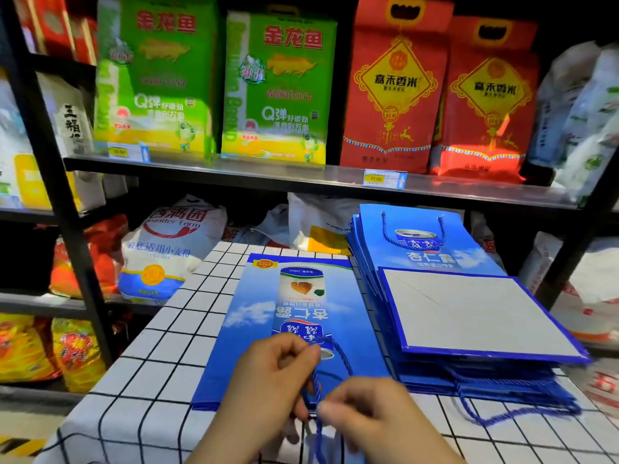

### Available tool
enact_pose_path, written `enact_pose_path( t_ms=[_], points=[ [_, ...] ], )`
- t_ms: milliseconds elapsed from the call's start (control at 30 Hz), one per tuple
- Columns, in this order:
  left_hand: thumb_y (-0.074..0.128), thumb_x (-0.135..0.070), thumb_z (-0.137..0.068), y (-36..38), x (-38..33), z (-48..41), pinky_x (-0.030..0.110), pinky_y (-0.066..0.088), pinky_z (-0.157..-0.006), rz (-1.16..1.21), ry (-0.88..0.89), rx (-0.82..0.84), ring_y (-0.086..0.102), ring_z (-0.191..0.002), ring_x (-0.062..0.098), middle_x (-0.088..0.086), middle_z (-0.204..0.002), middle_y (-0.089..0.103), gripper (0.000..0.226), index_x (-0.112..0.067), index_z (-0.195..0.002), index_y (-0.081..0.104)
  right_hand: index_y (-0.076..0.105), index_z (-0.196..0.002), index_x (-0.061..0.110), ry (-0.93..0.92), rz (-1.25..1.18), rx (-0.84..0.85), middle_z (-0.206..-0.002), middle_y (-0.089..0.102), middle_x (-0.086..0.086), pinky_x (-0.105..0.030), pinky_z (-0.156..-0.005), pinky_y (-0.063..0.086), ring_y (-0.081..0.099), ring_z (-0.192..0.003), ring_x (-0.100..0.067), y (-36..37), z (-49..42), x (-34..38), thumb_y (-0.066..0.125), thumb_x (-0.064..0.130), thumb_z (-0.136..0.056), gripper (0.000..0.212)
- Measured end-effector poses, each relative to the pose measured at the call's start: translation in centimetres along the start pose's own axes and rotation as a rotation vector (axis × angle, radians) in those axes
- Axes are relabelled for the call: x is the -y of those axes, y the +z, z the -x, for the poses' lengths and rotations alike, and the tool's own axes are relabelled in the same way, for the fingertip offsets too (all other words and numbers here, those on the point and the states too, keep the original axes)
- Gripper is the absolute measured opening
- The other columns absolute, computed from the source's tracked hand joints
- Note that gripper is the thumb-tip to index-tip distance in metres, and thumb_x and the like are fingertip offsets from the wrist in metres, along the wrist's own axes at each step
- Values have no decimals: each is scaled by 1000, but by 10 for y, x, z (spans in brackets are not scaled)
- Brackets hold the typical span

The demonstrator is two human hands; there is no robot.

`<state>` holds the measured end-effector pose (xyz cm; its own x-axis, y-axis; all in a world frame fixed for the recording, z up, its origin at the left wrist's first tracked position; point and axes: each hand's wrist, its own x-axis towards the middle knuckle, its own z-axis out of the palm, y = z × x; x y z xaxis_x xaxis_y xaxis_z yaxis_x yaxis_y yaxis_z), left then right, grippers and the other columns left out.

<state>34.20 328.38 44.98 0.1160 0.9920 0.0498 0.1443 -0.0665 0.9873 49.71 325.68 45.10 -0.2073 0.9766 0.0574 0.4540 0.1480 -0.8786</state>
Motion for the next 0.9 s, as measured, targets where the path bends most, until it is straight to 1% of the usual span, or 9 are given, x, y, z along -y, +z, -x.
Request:
enact_pose_path(
  t_ms=[67, 200, 300, 400, 500, 633, 733, 800, 900],
  points=[
    [60, -17, -87, 2, -10, -8, 15, 31, -36, 62, -3, -37, 46, -31, 17, 4, -44, 53, 30, -10, -58, 55, 61, -64, 24, 25, 37, 116, -53, 56, 18, -3, -57, 34, 48, -56, 9, 11, 2, 11, 68, 31, -77, 17],
    [53, -17, -91, 2, -17, -12, 15, 29, -34, 130, 9, -12, 46, -32, 13, 4, -48, 56, 36, -12, -56, 56, 57, -52, 33, 30, 3, 121, -55, 57, 30, -1, -56, 33, 49, -55, 16, 19, -8, 20, 63, 21, -82, 32],
    [49, -19, -92, -7, -15, -7, 13, 30, -33, 177, -30, 12, 44, -33, 9, 4, -48, 59, 30, -6, -70, 65, 64, -54, 29, 58, -169, 37, -56, 64, 8, -12, -45, 38, 52, -41, 1, 13, -16, 26, 63, 20, -84, 31],
    [68, -28, -81, -21, -4, 2, 16, 35, -37, 231, -166, 200, 48, -39, 16, 17, -61, 65, 27, -1, -82, 69, 60, -67, 16, 109, -391, -73, -46, 56, 0, -20, -35, 35, 49, -36, -12, 7, -27, 30, 55, 16, -90, 23],
    [78, -32, -62, -32, -2, 10, 18, 41, -49, 90, -262, 333, 55, -53, 17, 17, -72, 70, 29, -5, -71, 71, 56, -73, 6, 110, -521, -181, -47, 58, -2, -20, -35, 39, 51, -38, -14, -1, -39, 29, 50, 13, -92, 22],
    [66, -9, -83, -43, 1, 7, 18, 36, -39, 104, -272, 137, 49, -41, 17, 20, -62, 66, 23, -3, -62, 70, 58, -76, 4, 134, -596, -256, -51, 59, -5, -21, -38, 43, 53, -40, -15, -4, -51, 29, 50, 15, -93, 22],
    [60, -3, -85, -40, -2, 5, 18, 34, -37, 147, -239, -22, 49, -40, 19, 19, -65, 67, 11, -3, -78, 69, 56, -75, 4, 163, -608, -215, -49, 58, -4, -21, -37, 43, 53, -39, -14, 2, -55, 28, 49, 14, -93, 22],
    [65, -5, -82, -33, -1, 1, 21, 43, -45, 32, -147, -119, 53, -42, 18, 2, -68, 69, 16, -17, -92, 66, 55, -76, 3, 178, -617, -186, -47, 57, -3, -20, -36, 42, 52, -37, -13, 8, -56, 28, 48, 13, -94, 21],
    [68, -26, -80, -26, 5, -4, 10, 42, -65, -434, 72, -183, 54, -57, 3, -28, -94, 56, 36, -51, -93, 47, 54, -77, 3, 184, -615, -151, -46, 57, -2, -19, -35, 41, 51, -36, -13, 13, -58, 27, 48, 13, -94, 20]
  ],
)
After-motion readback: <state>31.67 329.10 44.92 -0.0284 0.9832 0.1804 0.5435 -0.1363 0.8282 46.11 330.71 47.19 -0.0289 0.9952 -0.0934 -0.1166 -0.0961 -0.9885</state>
